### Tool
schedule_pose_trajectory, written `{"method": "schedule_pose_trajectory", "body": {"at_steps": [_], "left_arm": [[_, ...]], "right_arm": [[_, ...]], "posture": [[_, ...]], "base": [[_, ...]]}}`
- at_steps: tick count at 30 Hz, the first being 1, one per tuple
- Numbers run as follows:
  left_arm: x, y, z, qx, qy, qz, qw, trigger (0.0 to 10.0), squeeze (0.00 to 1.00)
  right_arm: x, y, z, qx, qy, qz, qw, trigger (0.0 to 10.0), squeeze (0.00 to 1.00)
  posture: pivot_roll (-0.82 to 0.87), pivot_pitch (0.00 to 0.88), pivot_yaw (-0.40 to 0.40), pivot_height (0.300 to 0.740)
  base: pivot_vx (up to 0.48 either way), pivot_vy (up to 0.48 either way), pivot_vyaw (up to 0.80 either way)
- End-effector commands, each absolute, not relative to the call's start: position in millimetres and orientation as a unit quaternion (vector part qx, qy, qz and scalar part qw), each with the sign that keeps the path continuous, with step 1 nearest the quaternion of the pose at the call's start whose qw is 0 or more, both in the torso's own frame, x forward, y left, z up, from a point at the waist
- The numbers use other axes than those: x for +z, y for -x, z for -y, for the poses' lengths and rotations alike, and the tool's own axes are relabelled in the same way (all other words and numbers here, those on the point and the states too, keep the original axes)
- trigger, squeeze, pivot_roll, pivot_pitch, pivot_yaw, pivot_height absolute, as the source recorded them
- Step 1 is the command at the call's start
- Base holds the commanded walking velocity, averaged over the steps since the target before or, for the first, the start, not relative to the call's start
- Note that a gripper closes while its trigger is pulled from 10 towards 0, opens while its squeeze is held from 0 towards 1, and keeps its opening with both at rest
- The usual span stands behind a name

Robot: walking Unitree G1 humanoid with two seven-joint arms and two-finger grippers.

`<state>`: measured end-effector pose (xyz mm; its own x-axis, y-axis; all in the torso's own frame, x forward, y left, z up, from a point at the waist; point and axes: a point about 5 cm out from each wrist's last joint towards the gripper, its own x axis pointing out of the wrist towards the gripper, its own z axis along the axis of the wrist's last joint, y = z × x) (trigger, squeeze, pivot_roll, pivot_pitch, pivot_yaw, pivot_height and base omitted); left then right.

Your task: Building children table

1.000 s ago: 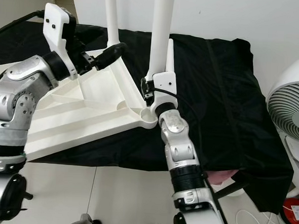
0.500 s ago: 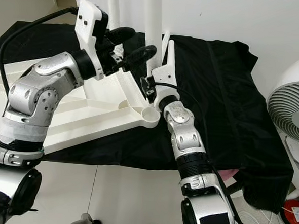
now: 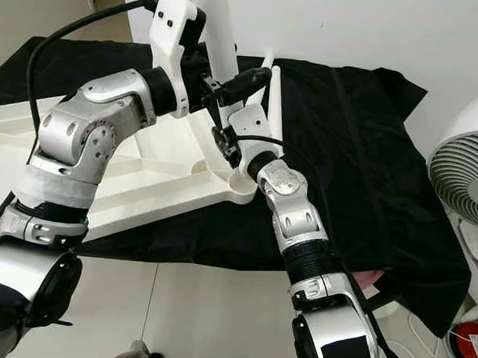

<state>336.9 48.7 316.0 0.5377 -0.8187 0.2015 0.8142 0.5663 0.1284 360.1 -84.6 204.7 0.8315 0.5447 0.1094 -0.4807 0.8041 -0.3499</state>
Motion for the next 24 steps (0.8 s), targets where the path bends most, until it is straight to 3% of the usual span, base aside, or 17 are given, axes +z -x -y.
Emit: {"method": "schedule_pose_trajectory", "body": {"at_steps": [1, 7, 8, 10, 24], "left_arm": [[322.0, -340.8, -49.2, -0.427, -0.001, 0.124, 0.896, 10.0, 0.00], [332.2, -342.6, -47.0, -0.426, 0.042, 0.126, 0.895, 10.0, 0.00], [335.3, -342.2, -46.9, -0.429, 0.056, 0.128, 0.892, 0.4, 0.00], [341.1, -340.8, -47.9, -0.436, 0.086, 0.134, 0.886, 0.0, 0.00], [349.7, -341.2, -51.7, -0.425, 0.098, 0.149, 0.888, 0.0, 0.00]], "right_arm": [[204.8, -359.0, 81.9, 0.281, 0.164, 0.107, 0.940, 10.0, 0.00], [201.5, -360.1, 84.6, 0.279, 0.170, 0.102, 0.940, 10.0, 0.00], [201.2, -360.5, 85.2, 0.279, 0.171, 0.101, 0.939, 10.0, 0.00], [200.2, -360.8, 85.9, 0.279, 0.173, 0.099, 0.939, 10.0, 0.00], [201.4, -366.1, 88.6, 0.257, 0.144, 0.094, 0.951, 10.0, 0.00]], "posture": [[-0.06, 0.028, 0.041, 0.740], [-0.06, 0.012, 0.042, 0.740], [-0.06, 0.012, 0.042, 0.740], [-0.07, 0.002, 0.041, 0.740], [-0.06, 0.004, 0.044, 0.740]], "base": [[0.000, 0.000, 0.00], [0.000, 0.000, 0.00], [0.000, 0.000, 0.00], [0.000, 0.000, 0.00], [0.000, 0.000, 0.00]]}}
